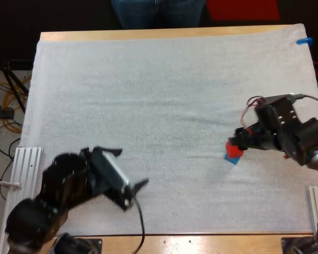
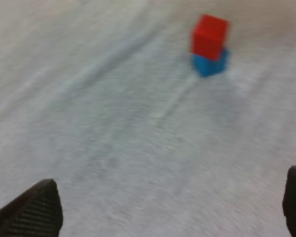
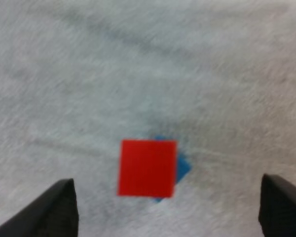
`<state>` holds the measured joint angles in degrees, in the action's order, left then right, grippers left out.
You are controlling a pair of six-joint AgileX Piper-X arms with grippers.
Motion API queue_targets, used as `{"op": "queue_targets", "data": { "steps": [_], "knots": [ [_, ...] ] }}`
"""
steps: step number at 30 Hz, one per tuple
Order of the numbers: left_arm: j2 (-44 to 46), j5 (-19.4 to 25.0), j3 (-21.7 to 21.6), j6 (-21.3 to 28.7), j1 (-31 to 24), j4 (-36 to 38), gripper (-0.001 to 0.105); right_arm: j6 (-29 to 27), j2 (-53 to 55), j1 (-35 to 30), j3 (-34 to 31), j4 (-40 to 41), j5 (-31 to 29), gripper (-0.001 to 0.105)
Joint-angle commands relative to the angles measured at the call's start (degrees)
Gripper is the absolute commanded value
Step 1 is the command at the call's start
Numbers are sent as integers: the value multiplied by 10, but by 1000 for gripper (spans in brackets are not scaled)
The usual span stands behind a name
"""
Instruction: Stack red cube on blue cube
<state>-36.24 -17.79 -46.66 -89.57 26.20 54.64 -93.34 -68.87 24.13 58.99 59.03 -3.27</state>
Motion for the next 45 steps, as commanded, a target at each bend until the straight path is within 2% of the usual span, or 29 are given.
{"op": "queue_targets", "data": {
  "steps": [1,4,10,16,22,27,32,38,45],
  "knots": [
    [-10,9,-3,-5,-24,-24,87,-18,3,-19,2,-1,6,71],
    [-27,1,-4,-5,-73,-40,87,-40,3,-50,2,-1,19,71],
    [-35,-32,-13,-2,-224,-53,87,-91,4,-140,2,-1,24,71],
    [-34,-33,-37,-1,-295,-53,87,-102,31,-217,2,-10,40,71],
    [-28,-31,-48,-1,-301,-40,87,-102,95,-251,2,-14,36,71],
    [21,4,-48,-1,-301,-35,87,-119,189,-251,2,-14,29,71],
    [81,10,-48,14,-301,-35,87,-127,266,-251,-9,-17,29,71],
    [149,10,-48,14,-301,-22,87,-140,377,-251,-59,-18,33,71],
    [240,4,-24,14,-301,-18,87,-148,521,-251,-122,-18,33,71]
  ]
}}
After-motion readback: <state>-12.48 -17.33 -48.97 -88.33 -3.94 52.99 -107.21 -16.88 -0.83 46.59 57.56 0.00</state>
